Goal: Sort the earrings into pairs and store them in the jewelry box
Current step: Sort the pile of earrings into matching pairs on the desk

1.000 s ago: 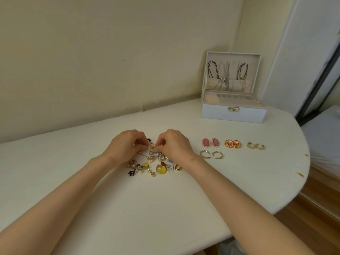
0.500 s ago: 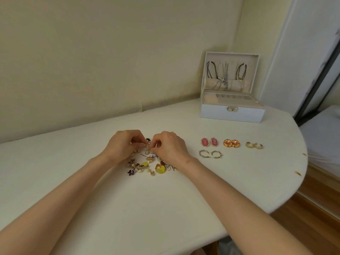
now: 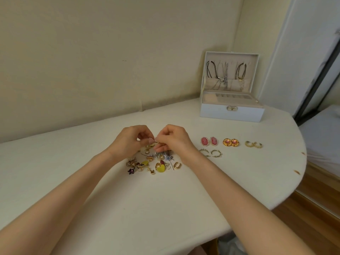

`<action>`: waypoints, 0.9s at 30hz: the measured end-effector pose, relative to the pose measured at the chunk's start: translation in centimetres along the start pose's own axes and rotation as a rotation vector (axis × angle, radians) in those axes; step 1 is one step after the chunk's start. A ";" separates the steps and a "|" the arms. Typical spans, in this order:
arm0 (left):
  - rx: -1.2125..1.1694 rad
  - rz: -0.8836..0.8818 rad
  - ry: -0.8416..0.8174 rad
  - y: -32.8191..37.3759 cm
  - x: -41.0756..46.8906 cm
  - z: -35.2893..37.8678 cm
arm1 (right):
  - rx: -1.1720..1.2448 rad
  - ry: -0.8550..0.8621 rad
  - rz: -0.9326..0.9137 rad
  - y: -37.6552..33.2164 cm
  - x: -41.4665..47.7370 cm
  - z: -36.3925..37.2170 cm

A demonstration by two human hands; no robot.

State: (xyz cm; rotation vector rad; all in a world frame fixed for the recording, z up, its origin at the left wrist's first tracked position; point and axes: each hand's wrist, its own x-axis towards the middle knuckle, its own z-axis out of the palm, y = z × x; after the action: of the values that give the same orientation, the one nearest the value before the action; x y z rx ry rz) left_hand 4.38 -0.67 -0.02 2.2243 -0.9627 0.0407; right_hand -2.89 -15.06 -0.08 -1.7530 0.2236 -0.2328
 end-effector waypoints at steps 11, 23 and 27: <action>-0.048 0.014 0.054 3.0 -0.3 1.1 | 0.360 -0.075 0.060 -0.1 -2.1 -2.9; -0.093 0.108 -0.140 8.2 0.3 4.6 | 0.092 0.122 -0.001 1.0 -5.6 -8.9; -0.037 0.177 -0.192 9.9 1.0 7.2 | -0.035 0.212 0.005 2.1 -7.2 -12.0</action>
State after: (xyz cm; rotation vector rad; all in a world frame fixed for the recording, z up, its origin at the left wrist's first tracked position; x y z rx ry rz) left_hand -3.03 -10.45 0.67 2.1315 -1.2532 -0.1109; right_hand -13.15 -24.81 -0.10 -1.7622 0.3867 -0.4139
